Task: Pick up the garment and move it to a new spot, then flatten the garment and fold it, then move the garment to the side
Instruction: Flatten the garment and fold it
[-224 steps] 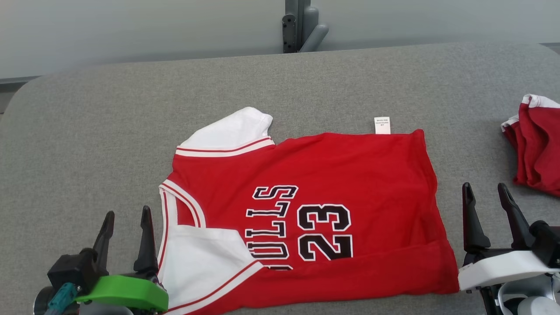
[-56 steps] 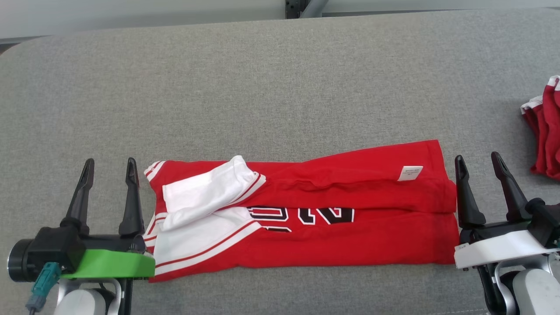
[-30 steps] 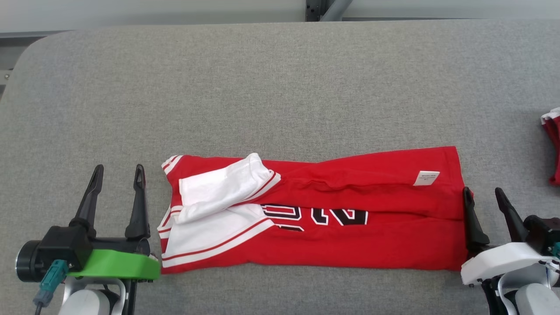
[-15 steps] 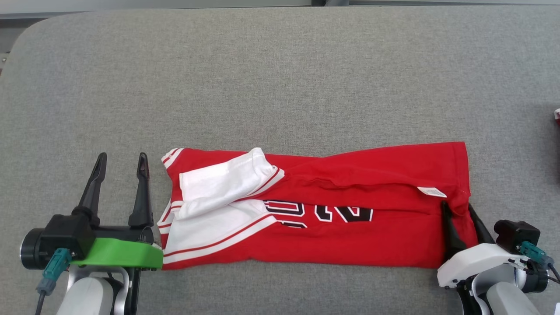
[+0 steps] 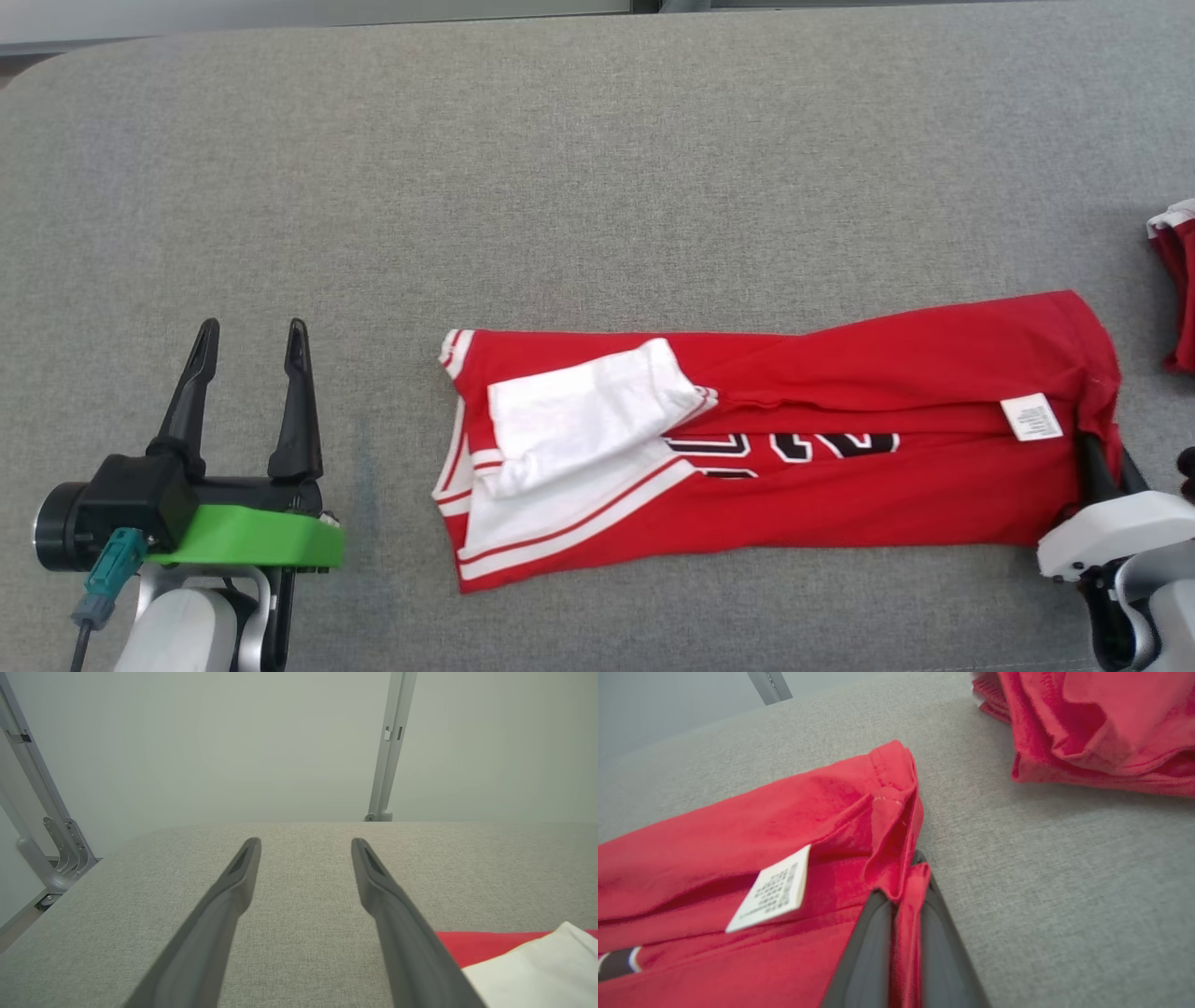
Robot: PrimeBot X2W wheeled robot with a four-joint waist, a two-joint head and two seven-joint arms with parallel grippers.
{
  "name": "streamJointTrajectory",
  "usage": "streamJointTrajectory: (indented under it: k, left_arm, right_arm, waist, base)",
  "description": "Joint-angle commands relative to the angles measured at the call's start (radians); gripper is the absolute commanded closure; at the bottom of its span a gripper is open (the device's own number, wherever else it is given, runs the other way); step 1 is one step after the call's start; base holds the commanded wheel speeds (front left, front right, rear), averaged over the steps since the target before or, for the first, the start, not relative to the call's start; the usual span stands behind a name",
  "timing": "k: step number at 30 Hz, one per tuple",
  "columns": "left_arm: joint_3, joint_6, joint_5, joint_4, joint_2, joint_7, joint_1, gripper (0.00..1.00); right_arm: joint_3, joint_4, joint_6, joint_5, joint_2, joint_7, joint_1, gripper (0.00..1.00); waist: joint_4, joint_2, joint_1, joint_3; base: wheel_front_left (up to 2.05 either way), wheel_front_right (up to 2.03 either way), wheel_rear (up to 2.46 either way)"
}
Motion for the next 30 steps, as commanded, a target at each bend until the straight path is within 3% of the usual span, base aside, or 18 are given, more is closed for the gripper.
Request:
streamJointTrajectory:
  k: [1, 9, 14, 18, 22, 30]
  left_arm:
    - [0.000, 0.000, 0.004, -0.002, 0.004, -0.006, -0.008, 0.00]
    - [-0.002, 0.005, 0.003, -0.002, 0.003, -0.006, -0.010, 0.00]
    - [-0.003, 0.004, -0.001, 0.001, 0.005, -0.006, -0.003, 0.00]
    - [-0.009, 0.001, -0.006, 0.005, 0.001, -0.006, 0.000, 0.00]
    - [-0.016, 0.001, -0.006, 0.010, -0.002, -0.006, -0.009, 0.00]
    - [-0.038, -0.002, -0.005, 0.021, -0.021, -0.005, -0.031, 0.00]
  right_arm:
    - [-0.030, -0.008, -0.002, -0.009, -0.018, 0.001, 0.008, 1.00]
    - [-0.033, -0.074, -0.002, -0.034, -0.043, 0.000, -0.017, 1.00]
    - [0.042, -0.232, -0.002, -0.068, -0.024, 0.000, -0.024, 1.00]
    - [0.167, -0.428, -0.002, -0.103, 0.012, 0.069, -0.029, 1.00]
    - [0.300, -0.534, -0.002, -0.106, 0.062, 0.138, -0.041, 1.00]
    - [0.542, -0.491, -0.002, -0.059, 0.165, 0.157, -0.084, 1.00]
  waist:
    - [-0.006, -0.0001, 0.0000, -0.002]
    - [-0.021, -0.0001, 0.0000, -0.011]
    - [-0.028, -0.0001, 0.0000, -0.024]
    - [-0.024, -0.0001, 0.0000, -0.038]
    - [-0.013, -0.0001, 0.0000, -0.041]
    - [0.034, -0.0001, 0.0000, -0.030]
  base:
    - [0.00, 0.00, 0.00]
    - [0.00, 0.00, 0.00]
    - [0.00, 0.00, 0.00]
    - [0.00, 0.00, 0.00]
    - [0.00, 0.00, 0.00]
    - [0.00, 0.00, 0.00]
